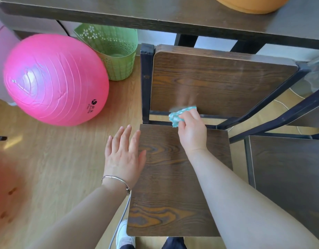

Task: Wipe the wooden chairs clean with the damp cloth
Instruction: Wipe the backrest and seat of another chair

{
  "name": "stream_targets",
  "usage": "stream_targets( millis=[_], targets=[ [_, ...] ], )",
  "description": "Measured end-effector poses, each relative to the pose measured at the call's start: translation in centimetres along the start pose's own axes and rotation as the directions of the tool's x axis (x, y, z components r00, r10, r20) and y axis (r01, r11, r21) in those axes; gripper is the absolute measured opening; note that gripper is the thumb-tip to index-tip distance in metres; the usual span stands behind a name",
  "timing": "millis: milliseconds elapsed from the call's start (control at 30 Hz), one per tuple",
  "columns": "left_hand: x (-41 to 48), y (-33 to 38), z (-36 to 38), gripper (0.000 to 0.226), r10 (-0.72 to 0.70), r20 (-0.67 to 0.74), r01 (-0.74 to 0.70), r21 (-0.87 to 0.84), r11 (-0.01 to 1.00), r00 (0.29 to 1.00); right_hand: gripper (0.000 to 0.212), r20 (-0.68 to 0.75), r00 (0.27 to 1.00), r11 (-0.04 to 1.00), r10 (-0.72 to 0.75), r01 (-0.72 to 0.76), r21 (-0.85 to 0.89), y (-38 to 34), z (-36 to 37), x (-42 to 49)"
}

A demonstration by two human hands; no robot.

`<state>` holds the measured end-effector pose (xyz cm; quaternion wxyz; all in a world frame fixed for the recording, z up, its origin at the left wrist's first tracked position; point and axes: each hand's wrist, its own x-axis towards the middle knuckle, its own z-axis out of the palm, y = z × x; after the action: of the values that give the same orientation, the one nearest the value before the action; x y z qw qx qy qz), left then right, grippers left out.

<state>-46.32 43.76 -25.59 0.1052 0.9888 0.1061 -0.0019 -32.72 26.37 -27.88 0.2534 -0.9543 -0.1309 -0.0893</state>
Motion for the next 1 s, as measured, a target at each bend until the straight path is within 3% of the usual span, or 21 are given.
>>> stream_targets(
  millis=[133, 267, 400, 600, 800, 1000],
  targets=[
    [-0.6, 0.4, 0.6, 0.056, -0.009, 0.013, 0.009, 0.008, 1.000, 1.000, 0.011, -0.025, 0.999, 0.999, 0.023, -0.021, 0.050, -0.4, -0.7, -0.1],
    [-0.9, 1.2, 0.2, 0.056, -0.006, -0.005, 0.006, 0.003, 1.000, 1.000, 0.008, -0.284, 0.956, 0.979, -0.075, 0.125, 0.163, -3.1, -6.2, 2.4],
    [-0.3, 2.2, -0.5, 0.057, 0.003, -0.021, -0.003, -0.009, 1.000, 1.000, 0.006, -0.472, 0.862, 0.951, -0.185, 0.277, 0.134, -5.5, -11.6, 7.5],
    [1.0, 3.7, -0.7, 0.056, 0.027, -0.072, -0.029, -0.036, 0.999, 0.997, 0.013, -0.404, 0.866, 0.947, -0.295, 0.322, -0.002, -3.7, -10.9, 7.5],
    [1.5, 4.0, 0.3, 0.056, 0.006, -0.011, -0.007, -0.019, 1.000, 1.000, 0.018, -0.146, 0.967, 0.978, -0.208, 0.209, -0.005, 0.9, -5.3, 2.9],
    [1.6, 5.1, 0.3, 0.060, 0.006, 0.030, -0.006, -0.016, 1.000, 1.000, 0.009, -0.040, 0.986, 0.986, -0.164, 0.163, -0.027, 2.2, -3.6, 1.2]
  ],
)
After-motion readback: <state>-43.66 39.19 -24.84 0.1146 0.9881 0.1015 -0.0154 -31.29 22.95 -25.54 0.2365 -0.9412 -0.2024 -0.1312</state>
